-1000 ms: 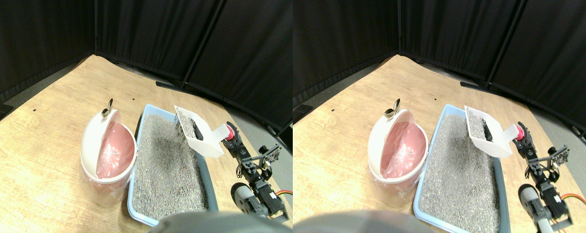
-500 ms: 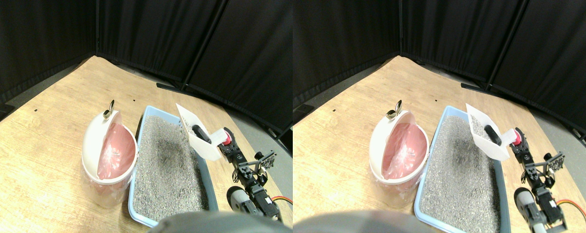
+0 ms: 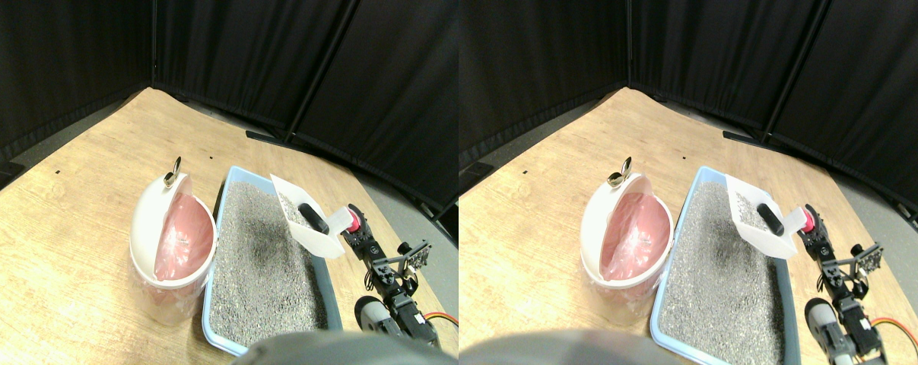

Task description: Scoop (unimanual)

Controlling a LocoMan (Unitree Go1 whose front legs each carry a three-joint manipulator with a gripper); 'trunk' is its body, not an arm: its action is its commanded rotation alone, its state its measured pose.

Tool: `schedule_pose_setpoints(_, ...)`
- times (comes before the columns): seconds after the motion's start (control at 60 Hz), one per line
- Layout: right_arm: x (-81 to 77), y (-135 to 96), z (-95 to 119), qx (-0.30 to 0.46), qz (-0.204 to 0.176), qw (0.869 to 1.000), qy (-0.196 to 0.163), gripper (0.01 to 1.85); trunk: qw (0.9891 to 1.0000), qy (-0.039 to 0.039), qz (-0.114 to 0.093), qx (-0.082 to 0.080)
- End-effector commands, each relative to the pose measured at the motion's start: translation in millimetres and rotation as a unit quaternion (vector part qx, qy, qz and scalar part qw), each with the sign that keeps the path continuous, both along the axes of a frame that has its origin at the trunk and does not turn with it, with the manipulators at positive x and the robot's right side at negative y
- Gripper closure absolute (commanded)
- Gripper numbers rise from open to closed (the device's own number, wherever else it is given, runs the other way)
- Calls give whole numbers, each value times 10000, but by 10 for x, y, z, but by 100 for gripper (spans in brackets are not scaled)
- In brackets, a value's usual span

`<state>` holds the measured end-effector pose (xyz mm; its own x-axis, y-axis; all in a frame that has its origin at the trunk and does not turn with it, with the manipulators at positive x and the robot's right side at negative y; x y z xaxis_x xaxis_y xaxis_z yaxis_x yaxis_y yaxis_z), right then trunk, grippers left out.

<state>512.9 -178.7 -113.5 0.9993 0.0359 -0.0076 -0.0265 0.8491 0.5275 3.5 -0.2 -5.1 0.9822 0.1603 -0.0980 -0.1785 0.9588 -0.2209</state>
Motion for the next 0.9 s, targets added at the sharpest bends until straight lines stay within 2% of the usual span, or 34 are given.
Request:
schedule_pose_setpoints(0.017, -7, 75, 142, 234, 199, 9988, -389, 180, 9999, -86, 95, -20)
schedule_pose_setpoints(0.167, -17, 124, 219, -186, 449, 9972, -563, 180, 9998, -87, 187, -67)
schedule_pose_setpoints(0.267, -31, 184, 317, -492, 485, 9957, -617, 180, 9996, -83, 255, -103)
schedule_pose_setpoints(0.433, -20, 289, 454, -1264, 829, 9853, -794, 180, 9991, -73, 386, -175)
schedule_pose_setpoints(0.533, -16, 339, 508, -1337, 842, 9844, -770, 180, 9987, -64, 459, -214)
schedule_pose_setpoints(0.633, -4, 423, 570, -1737, 876, 9770, -870, 180, 9981, -50, 556, -277)
schedule_pose_setpoints(0.833, 41, 579, 613, -1946, 1029, 9724, -778, 180, 9966, -28, 728, -390)
schedule_pose_setpoints(0.9, 76, 634, 606, -2032, 1225, 9680, -816, 180, 9960, -13, 779, -431)
